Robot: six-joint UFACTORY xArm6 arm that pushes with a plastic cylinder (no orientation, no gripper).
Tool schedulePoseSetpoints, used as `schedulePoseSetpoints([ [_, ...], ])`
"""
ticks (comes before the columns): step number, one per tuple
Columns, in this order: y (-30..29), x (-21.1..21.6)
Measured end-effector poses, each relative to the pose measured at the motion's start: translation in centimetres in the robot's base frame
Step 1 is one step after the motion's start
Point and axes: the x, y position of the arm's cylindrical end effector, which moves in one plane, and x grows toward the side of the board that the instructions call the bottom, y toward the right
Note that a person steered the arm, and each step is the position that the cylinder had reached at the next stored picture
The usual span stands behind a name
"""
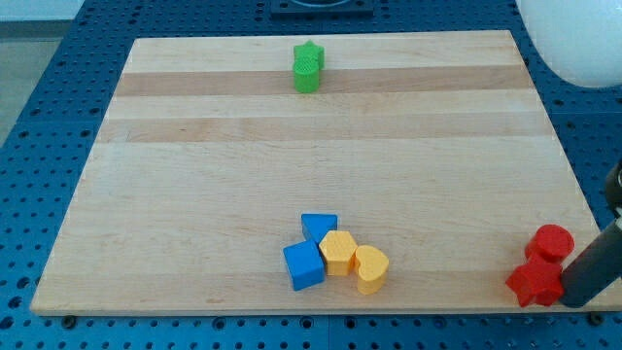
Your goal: Make a diagonal line out of red blocks and yellow heart
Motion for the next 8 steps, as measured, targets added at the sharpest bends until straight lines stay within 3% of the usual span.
schedulePoseSetpoints([
  [1,-1.2,-0.3],
  [3,-4.2,-7.3],
  [4,-4.5,-7.3],
  [5,-2.0,-11.4],
  [6,2.9,-12.3],
  [7,3.7,-4.3],
  [8,2.1,-2.0],
])
